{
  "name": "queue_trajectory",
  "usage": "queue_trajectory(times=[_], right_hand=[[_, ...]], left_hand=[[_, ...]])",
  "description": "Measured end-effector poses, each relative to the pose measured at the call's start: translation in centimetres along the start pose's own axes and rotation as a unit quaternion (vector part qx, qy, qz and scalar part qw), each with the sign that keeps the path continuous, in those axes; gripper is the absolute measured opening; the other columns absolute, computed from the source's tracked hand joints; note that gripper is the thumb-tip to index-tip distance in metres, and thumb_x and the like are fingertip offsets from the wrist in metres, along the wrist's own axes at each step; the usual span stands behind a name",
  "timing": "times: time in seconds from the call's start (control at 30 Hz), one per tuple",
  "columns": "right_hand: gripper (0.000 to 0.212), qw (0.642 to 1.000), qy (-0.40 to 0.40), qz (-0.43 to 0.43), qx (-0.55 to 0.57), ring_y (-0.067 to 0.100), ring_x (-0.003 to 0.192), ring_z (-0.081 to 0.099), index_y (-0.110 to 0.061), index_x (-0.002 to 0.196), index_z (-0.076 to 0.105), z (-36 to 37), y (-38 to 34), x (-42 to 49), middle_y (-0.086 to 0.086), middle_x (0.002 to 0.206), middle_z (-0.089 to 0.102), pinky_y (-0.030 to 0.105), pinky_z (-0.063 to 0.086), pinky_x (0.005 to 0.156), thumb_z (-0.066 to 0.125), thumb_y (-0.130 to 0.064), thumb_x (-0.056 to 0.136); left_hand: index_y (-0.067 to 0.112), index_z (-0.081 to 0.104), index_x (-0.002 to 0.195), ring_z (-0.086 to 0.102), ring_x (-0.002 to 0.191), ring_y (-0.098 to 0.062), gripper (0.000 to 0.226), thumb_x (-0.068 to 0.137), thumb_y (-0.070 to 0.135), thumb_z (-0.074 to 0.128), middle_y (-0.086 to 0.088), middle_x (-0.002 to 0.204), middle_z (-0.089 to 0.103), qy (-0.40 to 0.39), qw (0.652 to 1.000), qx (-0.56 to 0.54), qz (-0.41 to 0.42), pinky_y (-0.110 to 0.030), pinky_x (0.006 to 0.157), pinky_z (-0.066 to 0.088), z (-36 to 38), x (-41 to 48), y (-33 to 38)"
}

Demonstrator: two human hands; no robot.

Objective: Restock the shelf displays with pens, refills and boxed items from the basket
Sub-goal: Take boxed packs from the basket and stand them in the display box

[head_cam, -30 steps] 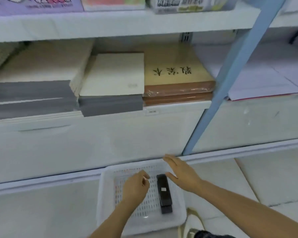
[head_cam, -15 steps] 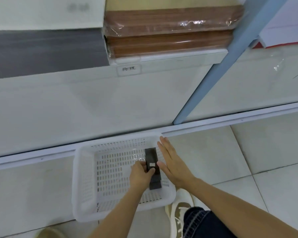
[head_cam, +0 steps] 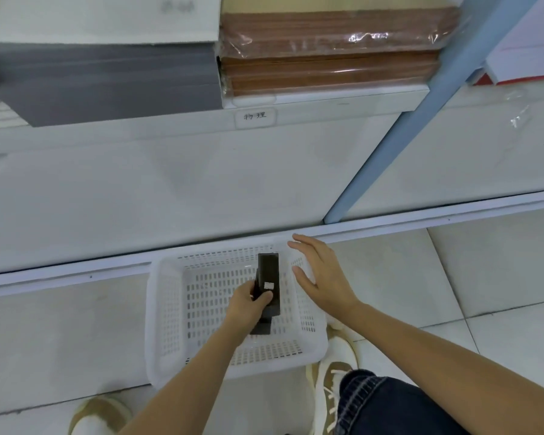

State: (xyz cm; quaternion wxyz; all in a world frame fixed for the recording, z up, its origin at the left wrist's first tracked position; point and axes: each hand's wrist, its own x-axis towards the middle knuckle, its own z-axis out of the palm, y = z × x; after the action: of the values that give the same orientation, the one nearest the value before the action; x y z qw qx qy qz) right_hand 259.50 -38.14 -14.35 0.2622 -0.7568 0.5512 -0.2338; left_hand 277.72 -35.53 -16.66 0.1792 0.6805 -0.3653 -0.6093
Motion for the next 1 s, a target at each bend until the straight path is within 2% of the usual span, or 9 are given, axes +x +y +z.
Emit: queue_trajectory(times=[0.17, 0.33, 0.43, 0.57, 0.67, 0.77, 0.87, 0.93, 1.0], right_hand=[[0.048, 0.977, -0.105, 0.080, 0.168, 0.008, 0.114, 0.051, -0.024, 0.140, 0.040, 0.4, -4.6, 3.0, -0.007, 0.137, 0.045, 0.012, 0.042, 0.084, 0.057, -0.030, 0.096], [0.047, 0.953, -0.066, 0.103, 0.277, 0.031, 0.097, 0.062, -0.017, 0.135, 0.046, -0.8, -9.5, 5.4, 0.004, 0.128, 0.051, 0.038, 0.055, 0.085, 0.064, -0.010, 0.092], [0.043, 0.958, -0.033, 0.061, 0.279, 0.036, 0.091, 0.061, -0.014, 0.131, 0.049, -2.2, -12.9, 6.2, 0.008, 0.128, 0.048, 0.042, 0.055, 0.080, 0.060, -0.002, 0.092], [0.059, 0.969, -0.033, -0.044, 0.243, 0.023, 0.094, 0.060, -0.018, 0.132, 0.054, -4.2, -16.9, 6.5, -0.004, 0.145, 0.033, 0.030, 0.052, 0.075, 0.044, 0.016, 0.085], [0.052, 0.978, -0.031, -0.110, 0.176, 0.008, 0.105, 0.053, -0.027, 0.129, 0.059, -5.4, -19.3, 6.5, -0.011, 0.147, 0.031, 0.016, 0.045, 0.074, 0.067, 0.000, 0.085], [0.035, 0.975, 0.042, -0.141, 0.169, 0.010, 0.090, 0.052, -0.022, 0.116, 0.070, -6.5, -21.7, 6.5, -0.005, 0.128, 0.049, 0.016, 0.042, 0.071, 0.075, -0.014, 0.082], [0.015, 0.967, 0.048, -0.157, 0.193, 0.014, 0.076, 0.054, -0.013, 0.097, 0.076, -8.2, -24.0, 6.5, 0.003, 0.092, 0.061, 0.029, 0.045, 0.067, 0.071, -0.019, 0.085], [0.011, 0.967, 0.046, -0.153, 0.196, 0.007, 0.068, 0.052, -0.010, 0.086, 0.074, -9.3, -25.5, 6.6, 0.000, 0.075, 0.060, 0.026, 0.042, 0.062, 0.068, -0.019, 0.089], [0.016, 0.960, 0.047, -0.129, 0.245, 0.003, 0.060, 0.050, -0.004, 0.084, 0.068, -10.5, -27.1, 6.6, 0.000, 0.069, 0.058, 0.022, 0.042, 0.059, 0.064, -0.017, 0.092]], left_hand=[[0.018, 0.060, 0.100, 0.068, 0.074, -0.007, 0.009, 0.092, 0.019, 0.065, -0.004, 0.092, 0.069, -0.034, 0.997, -0.026, 0.061, -0.016, 0.057, 0.050, -4.5, -2.9, 2.7], [0.018, 0.064, 0.102, 0.068, 0.072, -0.010, 0.018, 0.086, 0.021, 0.072, -0.006, 0.092, 0.072, 0.023, 0.994, -0.043, 0.098, -0.017, 0.057, 0.050, -8.1, -6.6, 5.8], [0.020, 0.067, 0.099, 0.070, 0.072, -0.011, 0.017, 0.085, 0.025, 0.074, -0.002, 0.090, 0.075, 0.063, 0.989, -0.081, 0.110, -0.021, 0.056, 0.051, -10.6, -9.1, 7.9], [0.014, 0.070, 0.101, 0.068, 0.069, -0.016, 0.024, 0.083, 0.028, 0.075, -0.003, 0.086, 0.075, 0.080, 0.981, -0.142, 0.101, -0.027, 0.058, 0.052, -14.3, -12.6, 10.7], [0.014, 0.071, 0.102, 0.068, 0.060, -0.014, 0.025, 0.084, 0.031, 0.073, -0.002, 0.077, 0.075, 0.057, 0.982, -0.163, 0.079, -0.024, 0.052, 0.052, -16.5, -15.9, 12.7], [0.009, 0.069, 0.104, 0.064, 0.054, -0.015, 0.034, 0.089, 0.039, 0.065, -0.006, 0.072, 0.071, 0.031, 0.978, -0.182, 0.101, -0.021, 0.049, 0.050, -17.8, -18.7, 14.6], [0.010, 0.071, 0.100, 0.061, 0.059, -0.021, 0.055, 0.096, 0.057, 0.043, -0.012, 0.080, 0.068, -0.005, 0.954, -0.251, 0.164, -0.024, 0.053, 0.053, -18.8, -21.0, 16.3], [0.012, 0.070, 0.106, 0.063, 0.062, -0.021, 0.061, 0.095, 0.062, 0.036, -0.010, 0.083, 0.069, 0.026, 0.951, -0.244, 0.185, -0.026, 0.057, 0.054, -19.2, -22.3, 17.4], [0.014, 0.065, 0.113, 0.065, 0.067, -0.020, 0.051, 0.092, 0.058, 0.050, -0.008, 0.089, 0.072, 0.085, 0.951, -0.209, 0.209, -0.029, 0.061, 0.053, -19.5, -23.4, 18.2]])
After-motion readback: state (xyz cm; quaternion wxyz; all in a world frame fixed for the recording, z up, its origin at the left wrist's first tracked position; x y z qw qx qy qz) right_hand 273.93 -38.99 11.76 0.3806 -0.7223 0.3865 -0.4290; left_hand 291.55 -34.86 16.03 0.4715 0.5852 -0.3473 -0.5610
